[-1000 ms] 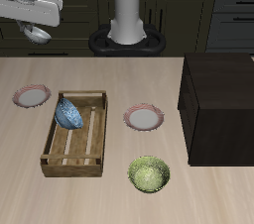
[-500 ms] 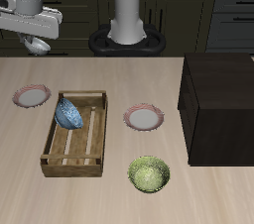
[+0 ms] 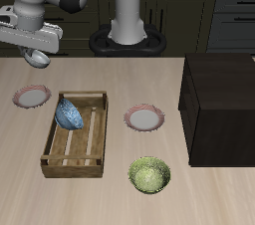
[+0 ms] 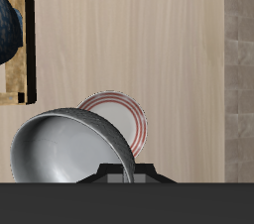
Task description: Place the white bowl on the off-center plate and place the green bowl on top of the wooden shelf
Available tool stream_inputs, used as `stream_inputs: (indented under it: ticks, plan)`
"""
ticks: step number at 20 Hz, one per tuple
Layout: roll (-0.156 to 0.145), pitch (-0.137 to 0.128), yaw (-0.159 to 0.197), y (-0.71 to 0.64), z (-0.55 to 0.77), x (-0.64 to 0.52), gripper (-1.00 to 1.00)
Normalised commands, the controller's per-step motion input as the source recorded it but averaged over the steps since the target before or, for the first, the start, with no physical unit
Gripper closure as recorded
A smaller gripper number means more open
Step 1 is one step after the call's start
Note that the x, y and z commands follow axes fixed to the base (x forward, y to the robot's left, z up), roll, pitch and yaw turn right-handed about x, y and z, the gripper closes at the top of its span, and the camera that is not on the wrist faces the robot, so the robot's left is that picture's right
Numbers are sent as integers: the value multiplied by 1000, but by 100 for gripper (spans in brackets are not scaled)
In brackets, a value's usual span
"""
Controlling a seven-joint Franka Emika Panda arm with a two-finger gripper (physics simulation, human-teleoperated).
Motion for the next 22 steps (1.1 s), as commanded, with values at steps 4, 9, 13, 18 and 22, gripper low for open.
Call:
stream_inputs:
  ticks: [4, 9, 13, 18, 22]
  plan:
    - [-42, 29, -3, -106, -266, 49, 100]
    - [-26, 26, 23, -101, -283, 10, 100]
    - [-36, 50, 37, -63, -313, 32, 100]
    - [-16, 37, 15, -38, -252, 11, 100]
    - [-14, 31, -1, -27, -249, 24, 100]
